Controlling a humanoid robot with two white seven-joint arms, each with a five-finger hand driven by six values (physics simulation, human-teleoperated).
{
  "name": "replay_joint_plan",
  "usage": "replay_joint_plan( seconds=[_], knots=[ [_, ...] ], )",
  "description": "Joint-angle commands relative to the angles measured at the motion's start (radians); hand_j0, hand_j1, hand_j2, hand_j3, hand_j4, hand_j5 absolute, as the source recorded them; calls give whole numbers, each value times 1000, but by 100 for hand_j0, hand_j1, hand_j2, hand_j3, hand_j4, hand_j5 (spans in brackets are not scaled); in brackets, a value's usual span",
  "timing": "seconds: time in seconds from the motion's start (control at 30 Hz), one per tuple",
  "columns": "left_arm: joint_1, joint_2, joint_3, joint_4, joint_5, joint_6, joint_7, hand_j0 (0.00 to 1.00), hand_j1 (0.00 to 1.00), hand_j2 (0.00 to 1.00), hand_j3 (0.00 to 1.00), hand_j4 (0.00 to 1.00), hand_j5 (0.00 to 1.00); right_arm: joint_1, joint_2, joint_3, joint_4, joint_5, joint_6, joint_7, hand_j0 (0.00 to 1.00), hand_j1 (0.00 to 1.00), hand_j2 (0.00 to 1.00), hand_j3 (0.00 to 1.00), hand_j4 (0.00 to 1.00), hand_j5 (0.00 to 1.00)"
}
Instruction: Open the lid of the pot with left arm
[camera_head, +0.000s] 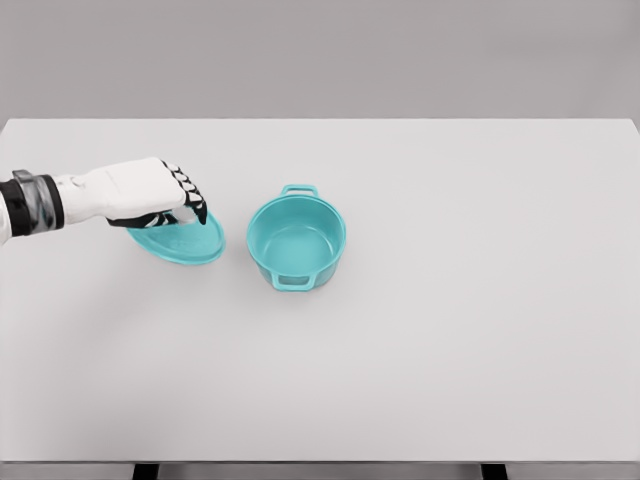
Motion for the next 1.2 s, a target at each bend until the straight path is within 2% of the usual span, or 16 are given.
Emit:
replay_joint_plan(
  seconds=[0.0,0.63,0.9,0.97,1.03,1.1,1.13,1.17],
  knots=[
    [3,0,1,0,4,3,0,55,55,55,55,55,55,0,0,0,0,-1,0,-1,100,100,100,100,100,100],
    [49,-3,-1,12,-6,3,0,56,56,56,56,56,56,0,0,0,0,-1,-1,1,100,100,100,100,100,100],
    [63,1,-1,12,-11,3,0,60,60,60,60,60,60,0,0,0,0,-1,0,1,100,100,100,100,100,100],
    [63,3,1,12,-11,3,0,69,69,69,69,69,69,0,0,0,0,-1,0,-1,100,100,100,100,100,100],
    [63,6,1,11,-14,3,0,83,83,83,83,83,83,0,0,0,0,-1,0,1,100,100,100,100,100,100],
    [63,6,1,12,-26,3,0,89,89,89,89,89,89,0,0,0,0,-1,0,1,100,100,100,100,100,100],
    [63,5,1,12,-28,3,0,97,97,97,97,97,97,0,0,0,0,-1,0,1,100,100,100,100,100,100],
    [63,5,1,12,-28,3,0,100,100,100,100,100,100,0,0,0,0,-1,-2,-1,100,100,100,100,100,100]
  ],
)
